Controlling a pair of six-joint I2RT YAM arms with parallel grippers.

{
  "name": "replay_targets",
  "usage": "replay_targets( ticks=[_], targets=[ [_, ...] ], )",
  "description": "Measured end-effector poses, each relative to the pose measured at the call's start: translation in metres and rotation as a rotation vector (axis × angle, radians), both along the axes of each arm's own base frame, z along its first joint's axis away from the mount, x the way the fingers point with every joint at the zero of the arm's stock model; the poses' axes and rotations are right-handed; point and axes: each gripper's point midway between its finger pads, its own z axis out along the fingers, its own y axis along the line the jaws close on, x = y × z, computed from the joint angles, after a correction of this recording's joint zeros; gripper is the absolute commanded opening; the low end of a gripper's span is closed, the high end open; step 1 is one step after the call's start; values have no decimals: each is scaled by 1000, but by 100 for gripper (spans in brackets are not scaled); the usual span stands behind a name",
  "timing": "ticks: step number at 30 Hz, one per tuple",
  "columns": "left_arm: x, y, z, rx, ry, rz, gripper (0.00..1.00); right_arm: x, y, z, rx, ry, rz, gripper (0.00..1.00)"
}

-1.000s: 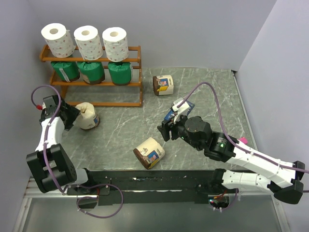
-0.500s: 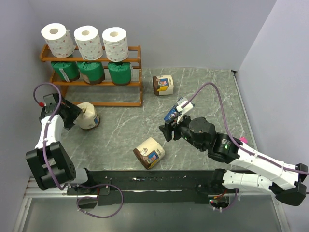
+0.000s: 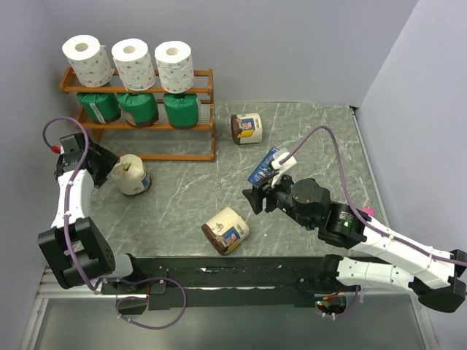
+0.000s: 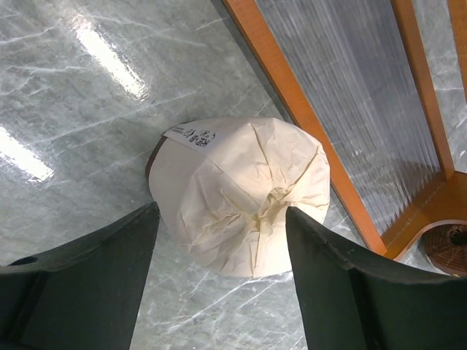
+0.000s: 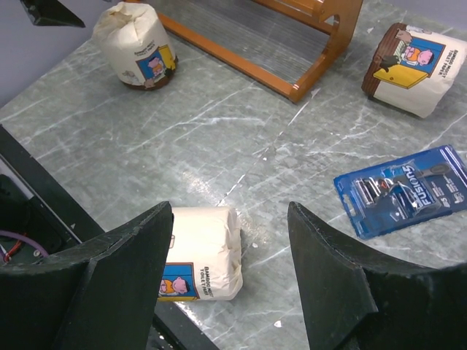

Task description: Place and organize the paper towels onto the shelf

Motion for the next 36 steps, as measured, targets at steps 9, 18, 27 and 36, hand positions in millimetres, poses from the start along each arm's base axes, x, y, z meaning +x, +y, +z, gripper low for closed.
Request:
replay_targets(
  ticks=[9, 18, 27, 36],
  targets=[
    [1, 2, -10, 4, 24, -5, 72, -1, -2, 2, 8, -4, -4, 72],
    [7, -5, -41, -50, 75, -46, 64, -1, -2, 1, 7, -3, -3, 72],
    [8, -9, -44, -53, 78, -81, 55, -1, -2, 0, 8, -1, -4, 72],
    [12, -11, -44, -52, 70, -89, 48, -4, -9, 4, 31, -13, -5, 72]
  ],
)
